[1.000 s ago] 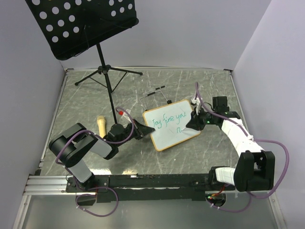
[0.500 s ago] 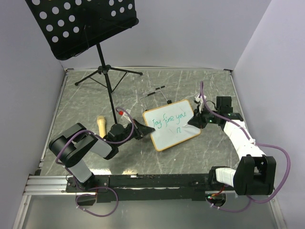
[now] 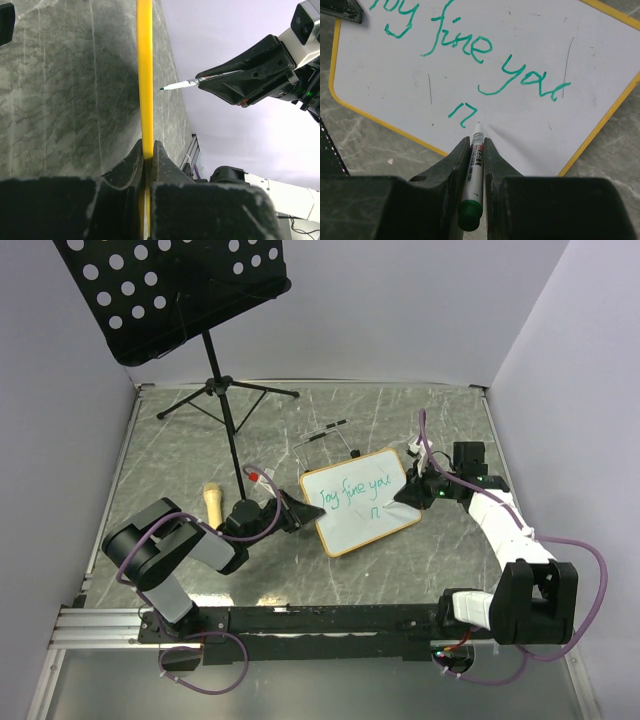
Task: Write a sentence on the whiteboard
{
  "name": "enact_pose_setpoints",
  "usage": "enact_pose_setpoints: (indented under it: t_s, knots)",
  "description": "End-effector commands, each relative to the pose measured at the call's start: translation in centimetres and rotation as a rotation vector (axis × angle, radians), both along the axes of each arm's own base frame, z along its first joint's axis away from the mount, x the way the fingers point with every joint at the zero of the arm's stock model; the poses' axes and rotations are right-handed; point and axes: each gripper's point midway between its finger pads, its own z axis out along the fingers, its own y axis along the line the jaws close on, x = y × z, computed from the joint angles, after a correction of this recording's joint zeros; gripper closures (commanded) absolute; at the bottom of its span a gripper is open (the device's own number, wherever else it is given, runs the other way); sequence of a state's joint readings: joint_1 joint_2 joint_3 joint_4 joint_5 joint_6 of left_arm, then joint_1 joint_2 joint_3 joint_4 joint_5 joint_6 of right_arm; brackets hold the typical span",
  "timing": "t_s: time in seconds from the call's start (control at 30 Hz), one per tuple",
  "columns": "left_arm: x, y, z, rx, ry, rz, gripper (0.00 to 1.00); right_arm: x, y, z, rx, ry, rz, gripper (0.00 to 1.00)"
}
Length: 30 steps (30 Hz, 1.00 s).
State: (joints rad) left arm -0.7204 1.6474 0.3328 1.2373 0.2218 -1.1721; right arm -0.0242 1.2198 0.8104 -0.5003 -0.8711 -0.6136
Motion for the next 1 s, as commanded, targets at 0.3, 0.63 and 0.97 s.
enact_pose_setpoints:
  t_s: [0.3, 0.63, 0.97]
  knots:
    - [-0.4, -0.2, 8.8, -0.235, -0.275, -0.022, 0.99, 0.6, 0.4, -0.5, 0.005, 0.006, 0.019, 1.0]
    - [-0.5, -0.1, 8.6, -0.237, -0.272, -0.023, 0.99, 0.7, 1.3, -0.8, -0.007, 0.016, 0.04, 1.0]
    - [-0.5, -0.2, 8.8, -0.239, -0.277, -0.027, 0.99, 1.8, 0.9, -0.8, -0.029, -0.017, -0.027, 1.0]
